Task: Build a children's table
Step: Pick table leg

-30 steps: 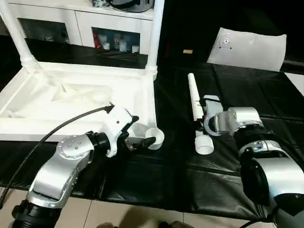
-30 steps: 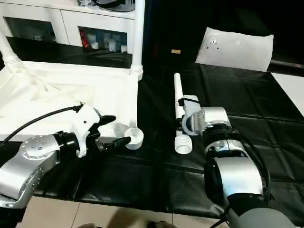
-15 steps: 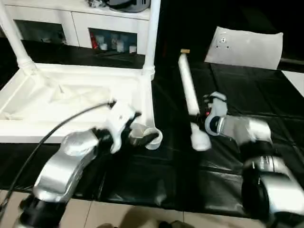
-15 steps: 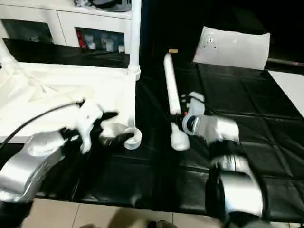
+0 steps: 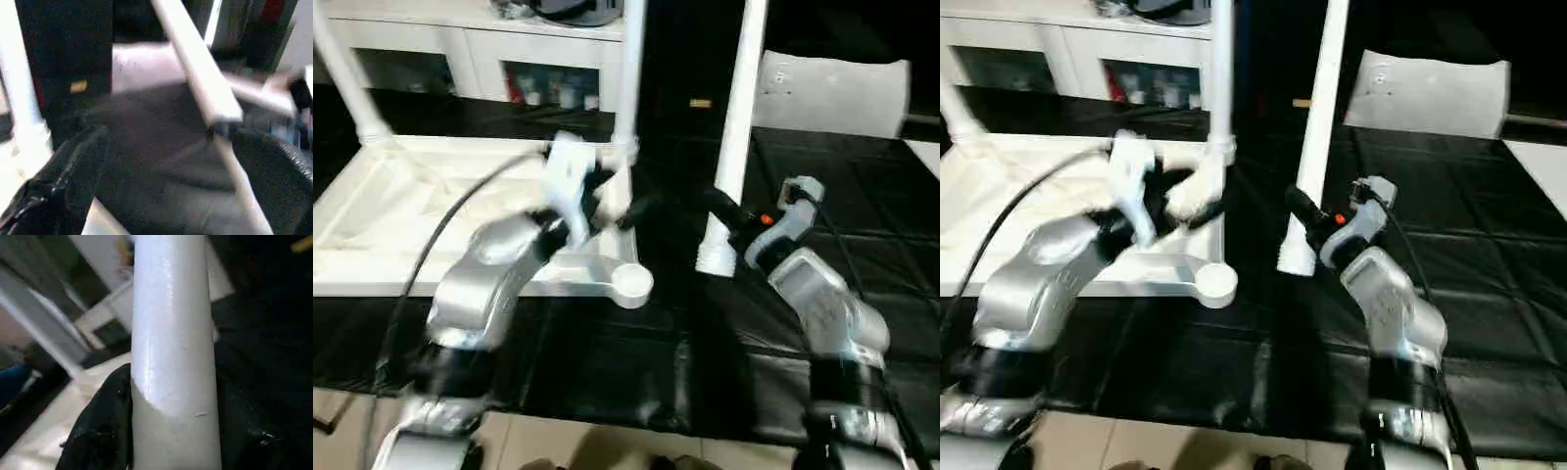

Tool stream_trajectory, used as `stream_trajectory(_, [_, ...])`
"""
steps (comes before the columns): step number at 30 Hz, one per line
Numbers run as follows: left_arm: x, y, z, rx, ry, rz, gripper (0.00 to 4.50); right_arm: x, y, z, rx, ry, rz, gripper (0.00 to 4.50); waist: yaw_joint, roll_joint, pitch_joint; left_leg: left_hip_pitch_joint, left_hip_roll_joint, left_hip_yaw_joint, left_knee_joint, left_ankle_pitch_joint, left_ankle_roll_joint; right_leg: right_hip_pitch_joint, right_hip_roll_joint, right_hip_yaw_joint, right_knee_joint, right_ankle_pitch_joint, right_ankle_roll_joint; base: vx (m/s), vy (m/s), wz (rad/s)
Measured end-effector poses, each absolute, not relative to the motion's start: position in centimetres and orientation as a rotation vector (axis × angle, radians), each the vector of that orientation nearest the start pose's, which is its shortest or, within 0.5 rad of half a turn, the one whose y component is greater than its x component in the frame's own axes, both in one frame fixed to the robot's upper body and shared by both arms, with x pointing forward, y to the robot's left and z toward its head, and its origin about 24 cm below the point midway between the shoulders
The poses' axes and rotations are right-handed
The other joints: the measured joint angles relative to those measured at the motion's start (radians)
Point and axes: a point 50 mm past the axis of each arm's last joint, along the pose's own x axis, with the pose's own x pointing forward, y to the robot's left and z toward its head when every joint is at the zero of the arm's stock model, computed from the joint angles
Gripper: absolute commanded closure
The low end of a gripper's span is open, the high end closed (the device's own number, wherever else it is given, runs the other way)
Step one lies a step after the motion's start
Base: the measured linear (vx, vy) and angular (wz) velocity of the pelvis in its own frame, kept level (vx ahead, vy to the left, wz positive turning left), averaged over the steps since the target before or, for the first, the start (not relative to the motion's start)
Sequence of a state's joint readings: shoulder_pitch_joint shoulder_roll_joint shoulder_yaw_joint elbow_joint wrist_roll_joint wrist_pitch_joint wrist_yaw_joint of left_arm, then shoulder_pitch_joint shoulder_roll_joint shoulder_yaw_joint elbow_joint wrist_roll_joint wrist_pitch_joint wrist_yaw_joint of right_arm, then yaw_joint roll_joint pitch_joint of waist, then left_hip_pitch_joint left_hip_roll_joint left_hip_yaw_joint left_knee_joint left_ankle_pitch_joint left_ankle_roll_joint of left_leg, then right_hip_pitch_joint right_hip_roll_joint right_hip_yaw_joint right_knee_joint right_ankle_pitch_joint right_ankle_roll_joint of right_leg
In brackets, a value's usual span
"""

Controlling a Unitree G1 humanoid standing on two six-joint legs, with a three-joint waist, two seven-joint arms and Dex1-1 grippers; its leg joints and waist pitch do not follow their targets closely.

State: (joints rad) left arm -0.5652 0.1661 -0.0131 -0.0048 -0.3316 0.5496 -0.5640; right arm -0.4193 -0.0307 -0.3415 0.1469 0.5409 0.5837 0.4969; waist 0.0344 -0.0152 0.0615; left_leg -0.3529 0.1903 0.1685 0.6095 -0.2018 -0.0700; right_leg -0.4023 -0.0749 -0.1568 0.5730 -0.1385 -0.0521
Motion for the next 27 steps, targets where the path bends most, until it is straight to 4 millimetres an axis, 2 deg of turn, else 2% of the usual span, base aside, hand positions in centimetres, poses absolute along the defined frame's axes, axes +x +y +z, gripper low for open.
stream_trajectory(4, [32.8,9.2,16.7,-0.212,-0.028,-0.858,0.00,31.1,-14.7,9.2,0.690,0.085,0.582,2.64,-0.001,0.000,0.000,-0.002,0.000,0.000,-0.001,0.000,0.000,0.000,0.000,-0.001,-0.003,0.001,0.001,0.000,0.000,0.00])
stream_trajectory(9, [33.3,8.1,18.4,-0.379,-0.038,-0.929,0.00,30.5,-13.7,10.3,0.716,0.063,0.675,2.64,0.002,0.002,-0.001,-0.003,0.000,0.000,-0.002,0.000,0.001,0.000,0.000,-0.001,-0.006,0.001,0.002,0.000,0.000,0.00])
stream_trajectory(14, [33.8,7.8,18.5,-0.524,0.004,-0.948,0.00,29.7,-13.1,10.5,0.743,0.057,0.750,2.64,0.008,0.004,-0.002,-0.003,0.000,0.000,-0.006,0.000,0.001,0.001,0.000,-0.002,-0.011,0.002,0.003,0.000,0.000,0.00])
stream_trajectory(21, [34.0,7.2,18.3,-0.567,0.057,-0.976,0.00,29.0,-12.3,11.0,0.738,0.059,0.828,2.64,0.025,0.004,-0.002,-0.004,0.000,0.000,-0.008,-0.001,0.002,0.001,0.000,-0.002,-0.012,0.002,0.003,0.000,0.000,0.00])
stream_trajectory(27, [34.0,7.2,18.0,-0.570,0.090,-0.971,0.00,28.8,-12.3,11.3,0.708,0.059,0.848,2.64,0.029,0.003,-0.002,-0.004,-0.001,0.000,-0.008,-0.001,0.002,0.001,0.000,-0.002,-0.013,0.002,0.003,0.000,0.000,0.00])
